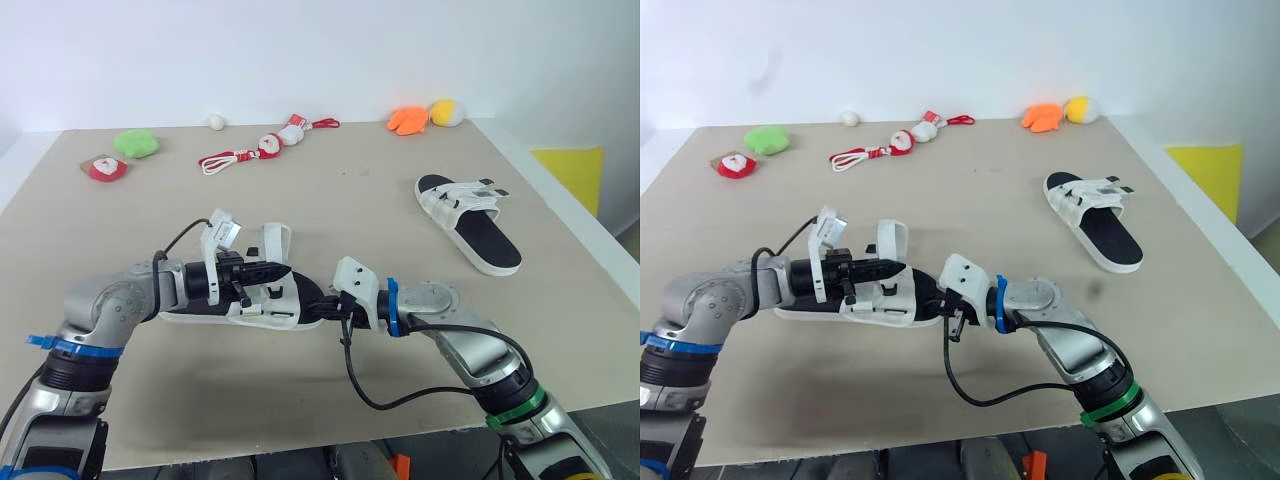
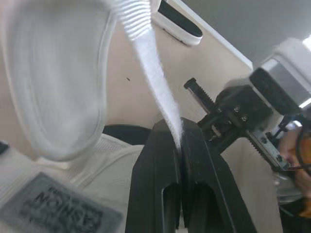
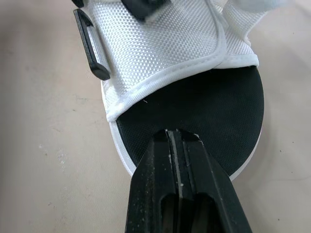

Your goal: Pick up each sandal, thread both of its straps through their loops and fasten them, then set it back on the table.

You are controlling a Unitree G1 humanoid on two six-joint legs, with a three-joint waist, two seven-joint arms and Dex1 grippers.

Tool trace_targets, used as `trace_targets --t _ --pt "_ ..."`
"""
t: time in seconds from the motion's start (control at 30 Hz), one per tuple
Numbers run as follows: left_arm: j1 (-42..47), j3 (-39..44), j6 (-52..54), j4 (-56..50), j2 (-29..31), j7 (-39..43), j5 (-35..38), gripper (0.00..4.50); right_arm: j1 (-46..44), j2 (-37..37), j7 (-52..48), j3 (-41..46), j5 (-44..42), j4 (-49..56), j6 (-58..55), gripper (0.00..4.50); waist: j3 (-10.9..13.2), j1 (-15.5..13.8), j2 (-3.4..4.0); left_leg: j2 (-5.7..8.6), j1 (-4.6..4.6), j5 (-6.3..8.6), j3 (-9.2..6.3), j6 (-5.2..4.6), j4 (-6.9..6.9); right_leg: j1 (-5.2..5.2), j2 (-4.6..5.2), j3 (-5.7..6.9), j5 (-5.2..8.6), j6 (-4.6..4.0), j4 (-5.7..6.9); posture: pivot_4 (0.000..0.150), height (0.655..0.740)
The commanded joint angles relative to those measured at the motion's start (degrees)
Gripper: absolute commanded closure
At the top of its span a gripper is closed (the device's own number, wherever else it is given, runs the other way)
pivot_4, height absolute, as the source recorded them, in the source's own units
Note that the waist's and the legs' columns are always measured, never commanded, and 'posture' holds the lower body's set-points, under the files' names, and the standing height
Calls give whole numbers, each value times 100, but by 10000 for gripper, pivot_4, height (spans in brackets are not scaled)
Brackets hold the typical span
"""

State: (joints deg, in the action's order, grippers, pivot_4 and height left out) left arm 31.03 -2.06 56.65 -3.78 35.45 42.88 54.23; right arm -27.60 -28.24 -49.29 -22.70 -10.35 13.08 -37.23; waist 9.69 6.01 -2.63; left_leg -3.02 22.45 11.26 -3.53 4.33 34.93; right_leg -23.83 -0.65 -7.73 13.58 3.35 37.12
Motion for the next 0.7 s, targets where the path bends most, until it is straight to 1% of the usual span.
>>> trace_targets --t 0.03,0.1,0.17,0.23,0.43,0.6,0.7 --pt "128 95 291 -86 -38 268 164 44677 222 -54 247 -231 316 -392 -326 45000 0 1 0 0 0 0 0 0 0 1 0 0 0 0 0 1500 7400" --pt "119 200 492 -127 -73 320 307 44677 241 -57 264 -221 312 -374 -335 45000 0 2 0 0 0 0 0 0 0 1 1 -1 0 0 0 1500 7400" --pt "10 158 653 -282 48 513 342 44677 266 -59 283 -219 306 -351 -341 45000 0 2 0 0 0 0 0 0 0 1 1 -1 0 0 0 1500 7400" --pt "-92 83 657 -390 146 653 232 44677 289 -64 297 -217 303 -337 -338 45000 0 4 1 0 -1 0 0 0 0 1 1 -1 0 0 0 1500 7400" --pt "-140 7 496 -382 149 710 -114 44677 291 -46 320 -221 297 -353 -316 45000 -1 0 1 1 -1 0 0 0 1 2 2 -1 0 0 0 1500 7400" --pt "-124 101 366 -297 -23 725 -230 44677 259 -20 335 -231 288 -384 -302 45000 -1 0 2 1 -2 -1 0 -2 1 0 2 -1 0 0 0 1500 7400" --pt "-6 382 560 -219 -221 681 91 44677 261 -12 344 -235 289 -376 -308 45000 -1 -1 1 1 -2 -2 0 -2 2 2 3 -1 0 0 0 1500 7400"
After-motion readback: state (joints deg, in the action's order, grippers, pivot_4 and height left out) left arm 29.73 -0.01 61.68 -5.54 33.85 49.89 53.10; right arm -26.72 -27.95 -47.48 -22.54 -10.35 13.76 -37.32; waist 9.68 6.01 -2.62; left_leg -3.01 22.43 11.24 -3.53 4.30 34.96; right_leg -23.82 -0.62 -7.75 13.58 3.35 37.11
